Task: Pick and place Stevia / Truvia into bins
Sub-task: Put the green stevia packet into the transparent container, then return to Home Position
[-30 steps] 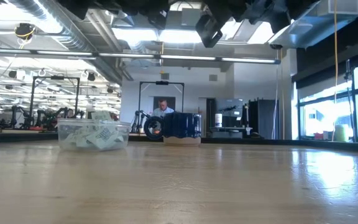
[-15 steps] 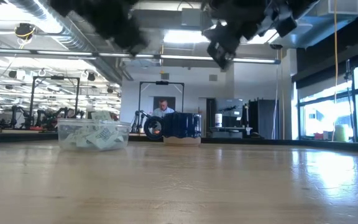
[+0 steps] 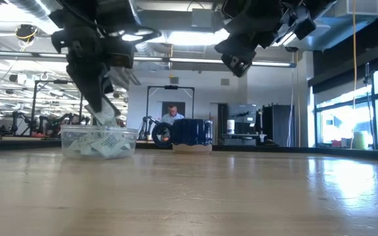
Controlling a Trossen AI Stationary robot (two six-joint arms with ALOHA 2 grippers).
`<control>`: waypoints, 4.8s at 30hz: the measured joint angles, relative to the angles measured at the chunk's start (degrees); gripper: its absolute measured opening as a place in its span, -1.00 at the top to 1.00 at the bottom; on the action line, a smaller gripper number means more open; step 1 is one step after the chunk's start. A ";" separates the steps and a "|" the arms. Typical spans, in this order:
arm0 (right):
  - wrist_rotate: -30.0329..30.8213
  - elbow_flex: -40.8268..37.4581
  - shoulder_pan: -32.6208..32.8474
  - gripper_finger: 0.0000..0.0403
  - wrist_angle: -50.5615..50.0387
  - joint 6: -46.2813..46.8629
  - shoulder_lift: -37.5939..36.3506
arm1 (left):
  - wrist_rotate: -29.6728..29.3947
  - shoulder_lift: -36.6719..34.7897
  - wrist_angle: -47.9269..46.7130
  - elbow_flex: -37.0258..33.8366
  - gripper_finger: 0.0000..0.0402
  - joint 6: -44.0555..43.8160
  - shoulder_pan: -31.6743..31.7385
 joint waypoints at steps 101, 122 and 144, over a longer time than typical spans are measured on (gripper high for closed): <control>16.44 -44.88 -18.38 0.22 12.31 -3.10 -59.47 | -4.30 -57.86 37.39 -32.28 0.59 11.68 15.23; 19.15 -51.84 -18.38 0.22 10.23 -3.01 -75.08 | -4.35 -76.63 34.63 -43.50 0.59 8.25 15.24; 19.50 -51.82 -18.36 0.22 3.25 -4.29 -78.66 | -8.89 -76.63 43.24 -46.87 0.59 6.07 15.23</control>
